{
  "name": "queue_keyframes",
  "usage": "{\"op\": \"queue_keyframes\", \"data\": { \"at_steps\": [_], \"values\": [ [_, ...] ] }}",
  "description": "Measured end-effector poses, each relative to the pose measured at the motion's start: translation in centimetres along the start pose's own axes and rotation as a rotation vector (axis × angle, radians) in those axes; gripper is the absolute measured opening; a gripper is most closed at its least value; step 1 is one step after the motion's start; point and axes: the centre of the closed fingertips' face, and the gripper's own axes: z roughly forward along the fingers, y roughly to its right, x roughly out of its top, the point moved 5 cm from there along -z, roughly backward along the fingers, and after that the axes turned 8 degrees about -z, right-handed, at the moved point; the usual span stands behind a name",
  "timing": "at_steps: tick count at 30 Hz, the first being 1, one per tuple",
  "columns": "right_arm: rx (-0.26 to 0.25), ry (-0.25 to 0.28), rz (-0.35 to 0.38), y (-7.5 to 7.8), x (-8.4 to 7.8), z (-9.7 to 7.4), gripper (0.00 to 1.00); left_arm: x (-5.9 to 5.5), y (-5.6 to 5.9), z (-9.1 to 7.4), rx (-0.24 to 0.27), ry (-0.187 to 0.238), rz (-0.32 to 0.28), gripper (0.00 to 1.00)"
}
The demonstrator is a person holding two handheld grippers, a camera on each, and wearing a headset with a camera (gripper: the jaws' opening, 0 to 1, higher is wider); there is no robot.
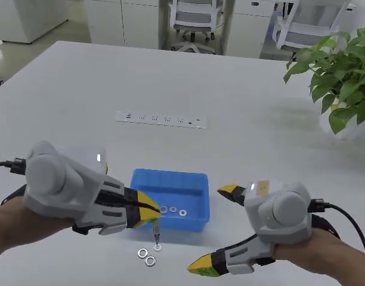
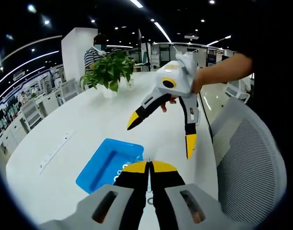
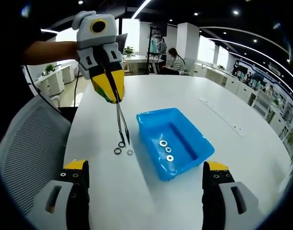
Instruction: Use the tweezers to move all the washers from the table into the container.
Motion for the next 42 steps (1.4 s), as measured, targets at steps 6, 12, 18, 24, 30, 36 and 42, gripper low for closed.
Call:
{"op": "queue_keyframes", "data": {
  "at_steps": [6, 12, 18, 24, 30, 36, 42],
  "values": [
    [0.002, -0.003, 0.002, -0.2, -0.2, -0.1, 0.99, -0.7, -0.3, 0.6, -0.005, -0.006, 0.001, 0.05],
    [0.003, -0.007, 0.008, -0.5, -0.4, -0.2, 0.98, -1.5, -0.4, 1.0, -0.006, -0.014, -0.001, 0.05],
    [0.005, -0.01, 0.013, -0.6, -0.6, -0.2, 0.98, -1.9, -0.4, 1.2, -0.005, -0.016, 0.0, 0.05],
    [0.011, -0.01, 0.014, -0.7, -0.8, -0.3, 0.97, -2.0, -0.6, 1.5, -0.007, -0.021, 0.004, 0.05],
    [0.015, -0.009, 0.013, -0.8, -0.8, -0.3, 0.96, -1.9, -0.7, 1.6, -0.008, -0.015, 0.002, 0.05],
    [0.025, 0.0, 0.004, -0.9, -0.6, -0.2, 0.9, -1.9, -0.4, 1.6, -0.021, -0.016, -0.004, 0.05],
    [0.063, 0.031, -0.033, -1.6, -0.1, 0.3, 0.78, -1.9, -0.1, 1.7, -0.037, -0.024, 0.005, 0.05]
  ]
}}
